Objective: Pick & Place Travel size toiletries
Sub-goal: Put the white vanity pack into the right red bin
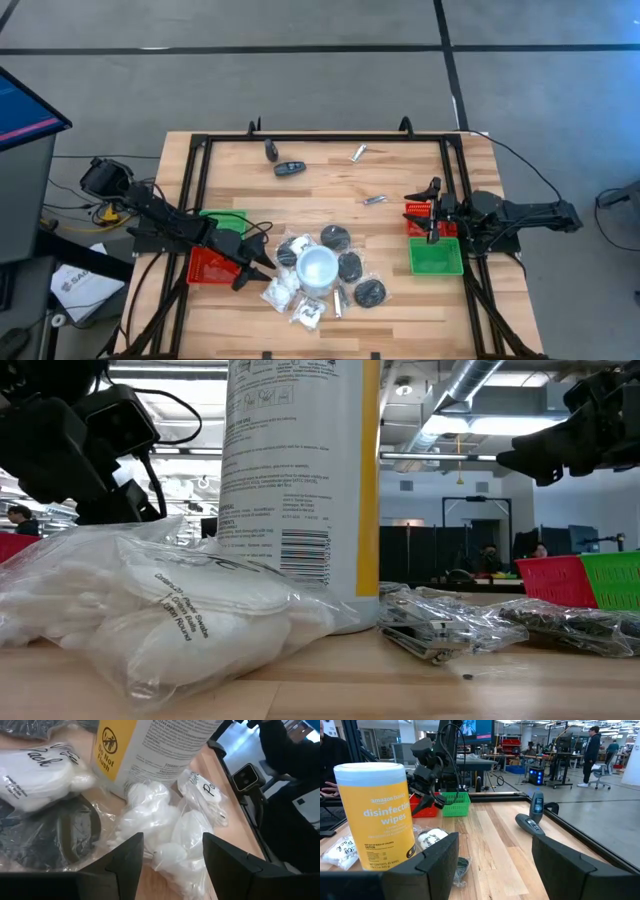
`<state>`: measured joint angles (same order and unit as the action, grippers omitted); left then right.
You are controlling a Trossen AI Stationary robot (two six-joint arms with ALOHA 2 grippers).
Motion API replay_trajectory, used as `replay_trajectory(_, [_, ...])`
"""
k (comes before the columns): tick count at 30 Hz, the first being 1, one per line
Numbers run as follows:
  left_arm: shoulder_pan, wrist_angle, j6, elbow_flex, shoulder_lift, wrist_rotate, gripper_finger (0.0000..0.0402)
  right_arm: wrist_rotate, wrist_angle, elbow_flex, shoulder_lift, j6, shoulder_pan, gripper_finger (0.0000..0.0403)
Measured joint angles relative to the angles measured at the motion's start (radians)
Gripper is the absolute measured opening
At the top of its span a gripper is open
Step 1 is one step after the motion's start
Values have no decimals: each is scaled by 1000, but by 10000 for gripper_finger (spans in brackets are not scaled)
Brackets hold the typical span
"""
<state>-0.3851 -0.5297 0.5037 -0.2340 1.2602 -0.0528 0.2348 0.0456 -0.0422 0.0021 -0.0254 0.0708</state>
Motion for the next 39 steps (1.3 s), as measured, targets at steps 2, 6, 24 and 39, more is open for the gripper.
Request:
replay_trajectory(2, [0, -1, 14, 0, 6, 0, 195, 0, 0, 0, 0, 0, 0, 240])
replay_trajectory(6, [0, 4, 48, 0, 25, -4, 195, 0, 0, 0, 0, 0, 0, 240])
replay_trajectory(24, [-2, -6, 85, 0, 104, -33, 195, 0, 1, 0, 0, 0, 0, 240])
replay_trajectory(39, [-3, -34, 132, 0, 104, -32, 195, 0, 1, 0, 0, 0, 0, 240])
